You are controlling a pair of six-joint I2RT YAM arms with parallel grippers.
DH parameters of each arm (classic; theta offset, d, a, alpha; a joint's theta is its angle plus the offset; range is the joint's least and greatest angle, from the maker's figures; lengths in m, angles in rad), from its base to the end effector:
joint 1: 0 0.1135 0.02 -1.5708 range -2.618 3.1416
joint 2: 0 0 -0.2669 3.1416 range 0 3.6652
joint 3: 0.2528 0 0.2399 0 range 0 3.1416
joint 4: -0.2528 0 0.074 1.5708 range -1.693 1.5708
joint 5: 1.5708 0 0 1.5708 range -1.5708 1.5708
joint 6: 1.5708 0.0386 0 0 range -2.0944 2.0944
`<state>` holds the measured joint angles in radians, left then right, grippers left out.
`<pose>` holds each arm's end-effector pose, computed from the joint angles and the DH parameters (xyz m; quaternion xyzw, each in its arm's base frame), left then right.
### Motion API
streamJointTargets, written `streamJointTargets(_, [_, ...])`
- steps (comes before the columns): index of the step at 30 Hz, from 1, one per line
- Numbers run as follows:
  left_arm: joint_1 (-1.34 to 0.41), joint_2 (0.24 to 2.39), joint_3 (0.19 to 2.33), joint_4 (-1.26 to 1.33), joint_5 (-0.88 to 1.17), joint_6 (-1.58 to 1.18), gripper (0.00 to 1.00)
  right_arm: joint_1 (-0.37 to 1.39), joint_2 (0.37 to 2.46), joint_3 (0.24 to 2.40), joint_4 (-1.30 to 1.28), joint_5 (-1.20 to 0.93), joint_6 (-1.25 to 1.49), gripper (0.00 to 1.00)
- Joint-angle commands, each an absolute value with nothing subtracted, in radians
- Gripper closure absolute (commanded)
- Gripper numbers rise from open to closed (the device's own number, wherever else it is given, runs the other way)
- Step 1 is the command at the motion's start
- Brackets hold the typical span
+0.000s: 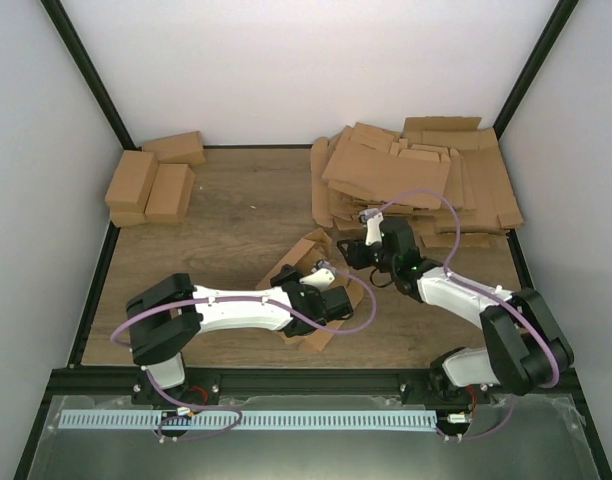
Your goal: Fold the paper box
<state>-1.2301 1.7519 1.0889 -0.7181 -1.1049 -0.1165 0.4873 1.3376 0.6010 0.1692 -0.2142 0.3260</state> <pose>0.1345 -0.2762 0.1907 0.4057 0.7457 0.3581 0.3888 0.2302 0.1313 0.2015 -0.1215 0.8648 0.2752 0.4021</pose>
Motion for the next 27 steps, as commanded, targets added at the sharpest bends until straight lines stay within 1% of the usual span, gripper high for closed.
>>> streamJointTargets(1, [-1.227, 1.740, 1.076, -0.705, -1.131, -0.125, 0.96, 0.479, 1.362, 0.568, 0.356, -0.354, 0.240, 0.52])
streamJointTargets(6, [-1.227, 1.740, 1.076, -0.697, -1.130, -0.120, 0.96, 0.492, 1.412, 0.506, 0.509, -0.377, 0.230, 0.52])
streamJointTargets(10, [-1.229, 1.738, 1.083, -0.706, -1.122, -0.131, 0.96, 0.530, 1.463, 0.530, 0.523, -0.300, 0.189, 0.53])
streamJointTargets(15, [-1.233, 1.736, 1.097, -0.730, -1.115, -0.154, 0.96, 0.538, 1.532, 0.572, 0.565, -0.280, 0.195, 0.58])
streamJointTargets(19, [-1.233, 1.731, 1.093, -0.730, -1.111, -0.155, 0.96, 0.567, 1.587, 0.623, 0.570, -0.212, 0.166, 0.61])
streamJointTargets(22, [-1.233, 1.737, 1.094, -0.729, -1.115, -0.157, 0.96, 0.585, 1.624, 0.656, 0.563, -0.174, 0.153, 0.70])
streamJointTargets(27, [-1.233, 1.747, 1.093, -0.732, -1.129, -0.161, 0.96, 0.607, 1.609, 0.663, 0.537, -0.156, 0.154, 0.91])
